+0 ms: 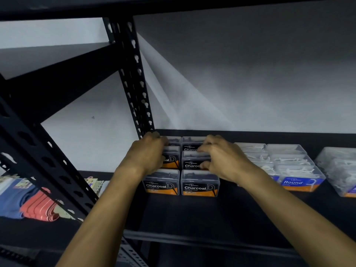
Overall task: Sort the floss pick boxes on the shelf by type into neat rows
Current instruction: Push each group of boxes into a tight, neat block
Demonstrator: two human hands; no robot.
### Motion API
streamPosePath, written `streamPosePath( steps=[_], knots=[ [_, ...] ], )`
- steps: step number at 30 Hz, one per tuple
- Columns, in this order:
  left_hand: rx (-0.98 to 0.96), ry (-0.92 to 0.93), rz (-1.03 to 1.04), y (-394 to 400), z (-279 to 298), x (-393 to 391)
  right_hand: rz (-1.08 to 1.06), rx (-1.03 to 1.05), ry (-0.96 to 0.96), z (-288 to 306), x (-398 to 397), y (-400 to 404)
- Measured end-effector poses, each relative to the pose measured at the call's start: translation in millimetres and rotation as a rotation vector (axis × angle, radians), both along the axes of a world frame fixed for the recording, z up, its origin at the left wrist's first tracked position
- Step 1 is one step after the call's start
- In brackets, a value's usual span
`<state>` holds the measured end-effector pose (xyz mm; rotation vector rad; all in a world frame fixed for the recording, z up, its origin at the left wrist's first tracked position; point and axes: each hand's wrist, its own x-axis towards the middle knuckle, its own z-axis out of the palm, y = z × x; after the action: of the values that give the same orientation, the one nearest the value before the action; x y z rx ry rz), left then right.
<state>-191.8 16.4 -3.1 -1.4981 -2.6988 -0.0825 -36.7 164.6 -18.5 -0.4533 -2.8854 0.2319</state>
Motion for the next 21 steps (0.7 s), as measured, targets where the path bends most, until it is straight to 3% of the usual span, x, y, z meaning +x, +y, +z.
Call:
streamPosePath(
  steps=[21],
  knots=[
    [0.058, 0.035, 0.016, 2.2, -6.8, -1.7, -0.020, -0.010, -0.003, 1.1, -1.6, -1.7]
  ],
)
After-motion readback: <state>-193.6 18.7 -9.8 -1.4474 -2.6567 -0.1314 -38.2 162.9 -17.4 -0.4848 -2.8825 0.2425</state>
